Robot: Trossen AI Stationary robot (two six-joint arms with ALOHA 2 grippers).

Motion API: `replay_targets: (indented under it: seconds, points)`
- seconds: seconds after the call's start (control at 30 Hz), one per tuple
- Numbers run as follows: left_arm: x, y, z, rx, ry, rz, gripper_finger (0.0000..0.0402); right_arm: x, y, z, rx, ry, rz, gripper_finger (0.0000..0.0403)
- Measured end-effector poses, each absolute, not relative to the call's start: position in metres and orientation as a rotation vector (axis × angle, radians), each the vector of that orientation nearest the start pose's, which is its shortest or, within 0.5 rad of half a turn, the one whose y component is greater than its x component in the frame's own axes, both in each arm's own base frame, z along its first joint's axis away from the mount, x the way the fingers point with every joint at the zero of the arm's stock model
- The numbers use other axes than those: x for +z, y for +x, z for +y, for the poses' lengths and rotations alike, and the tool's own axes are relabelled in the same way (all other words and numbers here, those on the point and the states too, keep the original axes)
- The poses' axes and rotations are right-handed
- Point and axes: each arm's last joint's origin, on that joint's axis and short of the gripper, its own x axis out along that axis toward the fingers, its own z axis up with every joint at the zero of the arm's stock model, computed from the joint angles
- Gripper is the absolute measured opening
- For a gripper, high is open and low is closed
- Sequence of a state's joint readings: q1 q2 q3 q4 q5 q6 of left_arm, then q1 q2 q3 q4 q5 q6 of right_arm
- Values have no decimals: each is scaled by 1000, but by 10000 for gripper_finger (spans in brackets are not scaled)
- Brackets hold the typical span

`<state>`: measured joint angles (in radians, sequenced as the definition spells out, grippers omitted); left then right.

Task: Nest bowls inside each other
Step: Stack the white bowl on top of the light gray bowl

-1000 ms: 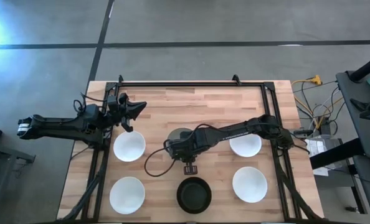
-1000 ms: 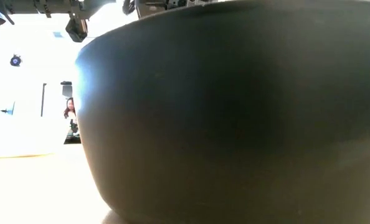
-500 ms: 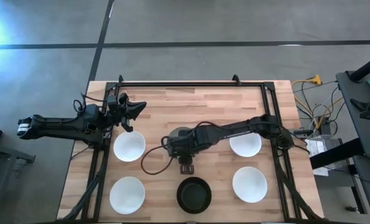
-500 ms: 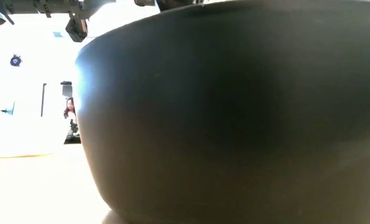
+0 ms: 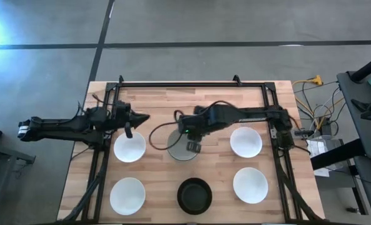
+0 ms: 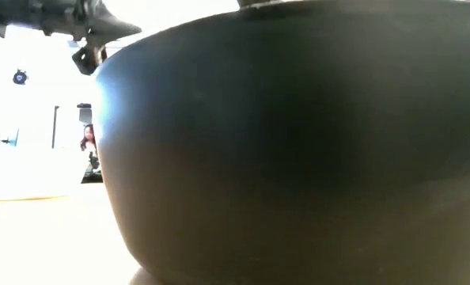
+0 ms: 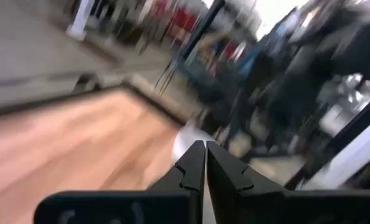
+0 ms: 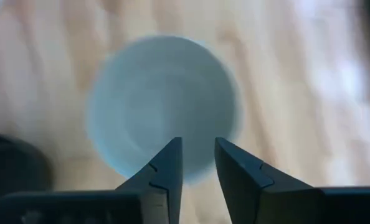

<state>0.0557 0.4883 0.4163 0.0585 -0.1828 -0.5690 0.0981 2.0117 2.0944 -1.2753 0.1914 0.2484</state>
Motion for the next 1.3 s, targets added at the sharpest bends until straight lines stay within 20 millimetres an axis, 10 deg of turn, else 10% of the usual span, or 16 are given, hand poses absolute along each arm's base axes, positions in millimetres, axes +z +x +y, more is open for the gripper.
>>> replay_targets:
  seconds: [0.43,0.73,1.3]
  points:
    - [284,109,11,359,-325,577,0,350,315,22,-435,110,1135,73]
    - [267,134,17,508,-347,859,11,337,271,17,-469,242,997,69]
    - [252,161,57,557,-549,1387,237,331,231,13,-454,235,905,72]
